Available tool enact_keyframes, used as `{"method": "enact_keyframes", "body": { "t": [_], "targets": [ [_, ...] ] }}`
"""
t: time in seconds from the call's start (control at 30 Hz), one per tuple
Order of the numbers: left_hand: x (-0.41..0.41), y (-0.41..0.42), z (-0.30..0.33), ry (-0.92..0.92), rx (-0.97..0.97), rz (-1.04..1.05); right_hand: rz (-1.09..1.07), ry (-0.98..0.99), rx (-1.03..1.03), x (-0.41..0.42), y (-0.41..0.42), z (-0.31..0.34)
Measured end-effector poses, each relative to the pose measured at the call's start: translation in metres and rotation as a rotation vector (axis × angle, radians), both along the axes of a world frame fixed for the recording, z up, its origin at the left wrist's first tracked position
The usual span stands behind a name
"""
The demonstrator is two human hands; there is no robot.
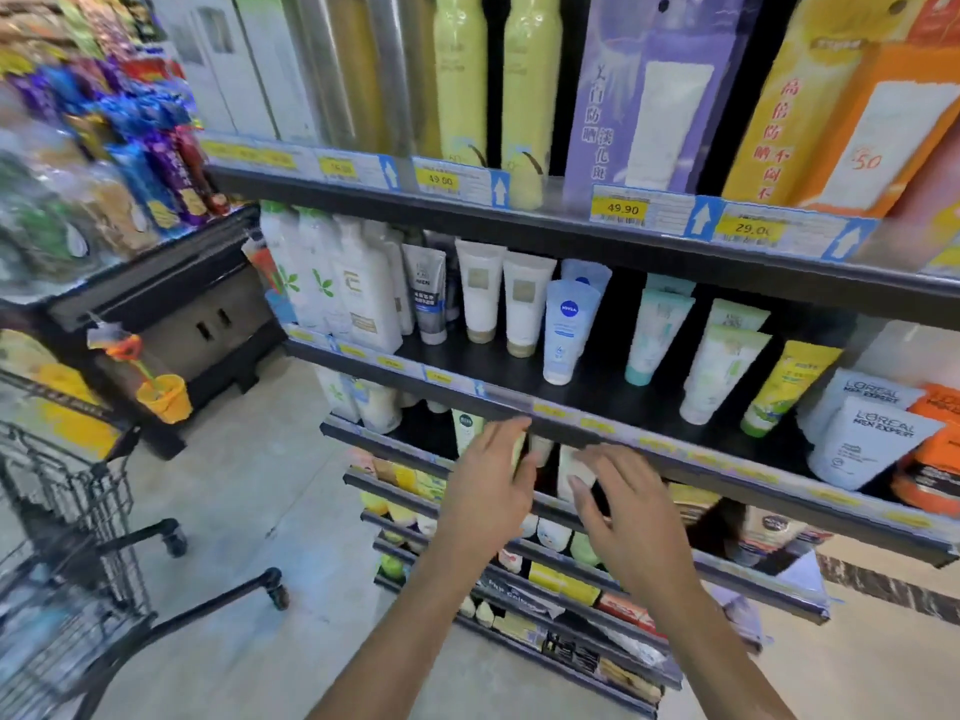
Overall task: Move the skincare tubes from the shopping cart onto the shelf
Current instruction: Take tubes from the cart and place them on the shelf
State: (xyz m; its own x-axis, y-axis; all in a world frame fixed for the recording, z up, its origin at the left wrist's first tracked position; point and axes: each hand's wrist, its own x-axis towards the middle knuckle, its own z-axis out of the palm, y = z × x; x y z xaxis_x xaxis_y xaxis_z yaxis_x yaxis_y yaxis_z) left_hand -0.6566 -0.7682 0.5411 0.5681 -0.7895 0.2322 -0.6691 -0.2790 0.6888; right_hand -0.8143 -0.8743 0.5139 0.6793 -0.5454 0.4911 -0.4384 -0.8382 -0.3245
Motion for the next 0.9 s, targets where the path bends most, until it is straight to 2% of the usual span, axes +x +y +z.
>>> {"method": "enact_keyframes", "body": {
  "t": [0.07,0.27,0.37,0.5,0.6,0.9],
  "targets": [
    [0.013,0.042,-0.018,-0.025,0.080,0.097,0.088,0.075,0.065,0.016,0.027,-0.012],
    [0.051,0.176,-0.069,0.081,0.197,0.443,0.409,0.415,0.278,0.078,0.103,-0.042],
    [0.063,0.242,-0.082,0.086,0.234,0.599,0.560,0.487,0.343,0.114,0.143,-0.059],
    [0.085,0.327,-0.092,0.084,0.277,0.799,0.669,0.516,0.332,0.166,0.207,-0.079],
    [0.102,0.389,-0.095,0.089,0.301,0.909,0.766,0.639,0.292,0.208,0.259,-0.079],
    [0.121,0.558,-0.115,0.159,0.262,1.217,1.025,0.655,0.221,0.347,0.427,-0.073]
  ]
}}
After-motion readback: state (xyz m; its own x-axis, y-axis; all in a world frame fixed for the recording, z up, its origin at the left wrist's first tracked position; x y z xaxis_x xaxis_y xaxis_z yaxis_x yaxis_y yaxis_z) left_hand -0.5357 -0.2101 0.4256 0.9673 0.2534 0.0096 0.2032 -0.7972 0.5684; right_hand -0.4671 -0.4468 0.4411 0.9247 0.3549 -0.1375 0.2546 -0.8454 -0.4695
